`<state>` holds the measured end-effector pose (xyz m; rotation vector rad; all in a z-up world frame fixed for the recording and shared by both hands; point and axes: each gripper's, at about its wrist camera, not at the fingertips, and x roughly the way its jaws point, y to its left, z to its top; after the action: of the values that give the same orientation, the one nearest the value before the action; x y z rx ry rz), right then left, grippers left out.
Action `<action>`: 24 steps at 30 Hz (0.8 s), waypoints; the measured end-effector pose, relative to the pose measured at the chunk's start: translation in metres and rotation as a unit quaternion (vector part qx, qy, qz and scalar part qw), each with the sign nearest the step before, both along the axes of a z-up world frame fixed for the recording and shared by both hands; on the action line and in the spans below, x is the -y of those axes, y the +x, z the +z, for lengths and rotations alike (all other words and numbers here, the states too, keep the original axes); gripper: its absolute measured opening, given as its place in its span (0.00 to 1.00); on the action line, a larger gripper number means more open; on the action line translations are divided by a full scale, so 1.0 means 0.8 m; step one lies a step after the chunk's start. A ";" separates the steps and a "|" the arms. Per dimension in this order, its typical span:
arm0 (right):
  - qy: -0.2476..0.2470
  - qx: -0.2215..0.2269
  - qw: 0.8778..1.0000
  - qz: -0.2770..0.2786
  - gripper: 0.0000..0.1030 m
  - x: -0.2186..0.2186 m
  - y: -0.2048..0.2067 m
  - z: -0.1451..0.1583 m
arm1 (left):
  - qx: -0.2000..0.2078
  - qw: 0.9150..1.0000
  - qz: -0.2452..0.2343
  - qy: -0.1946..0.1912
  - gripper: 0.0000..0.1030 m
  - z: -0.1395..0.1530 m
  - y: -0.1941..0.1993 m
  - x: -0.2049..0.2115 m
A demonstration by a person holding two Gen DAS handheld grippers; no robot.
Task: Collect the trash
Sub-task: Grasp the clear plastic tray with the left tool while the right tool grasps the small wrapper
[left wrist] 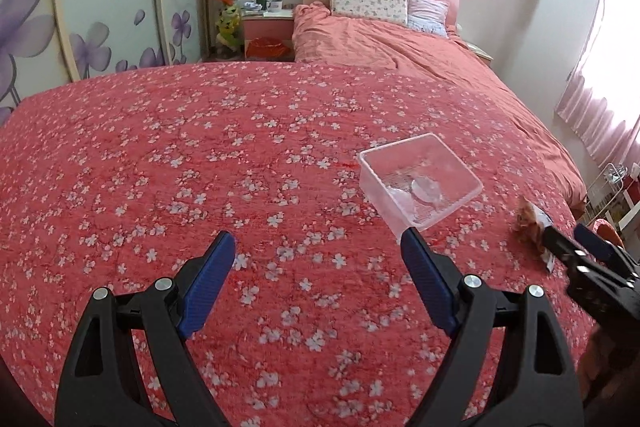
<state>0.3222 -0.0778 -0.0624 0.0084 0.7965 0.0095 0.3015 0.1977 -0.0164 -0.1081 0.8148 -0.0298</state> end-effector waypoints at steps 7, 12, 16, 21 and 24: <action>0.001 -0.046 0.999 -0.015 0.15 0.015 0.013 -0.024 | -0.006 1.000 -0.009 -0.003 0.82 -0.009 0.011 0.007; 0.018 -0.032 0.999 -0.029 0.07 0.039 -0.005 -0.021 | -0.009 1.000 -0.015 -0.019 0.82 -0.009 0.020 0.022; 0.025 -0.020 0.999 -0.036 0.07 0.059 -0.022 -0.013 | -0.003 1.000 -0.007 -0.015 0.81 -0.003 0.031 0.032; 0.027 -0.010 0.999 -0.041 0.07 0.069 -0.041 -0.004 | -0.025 1.000 -0.009 0.002 0.57 -0.008 0.051 0.049; 0.026 -0.006 0.999 -0.043 0.07 0.074 -0.051 -0.001 | -0.052 0.999 -0.003 0.004 0.37 -0.020 0.061 0.052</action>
<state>0.2815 -0.1369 -0.0631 0.0912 0.8066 -0.0513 0.3505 0.1562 -0.0320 -0.1005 0.9198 -0.0272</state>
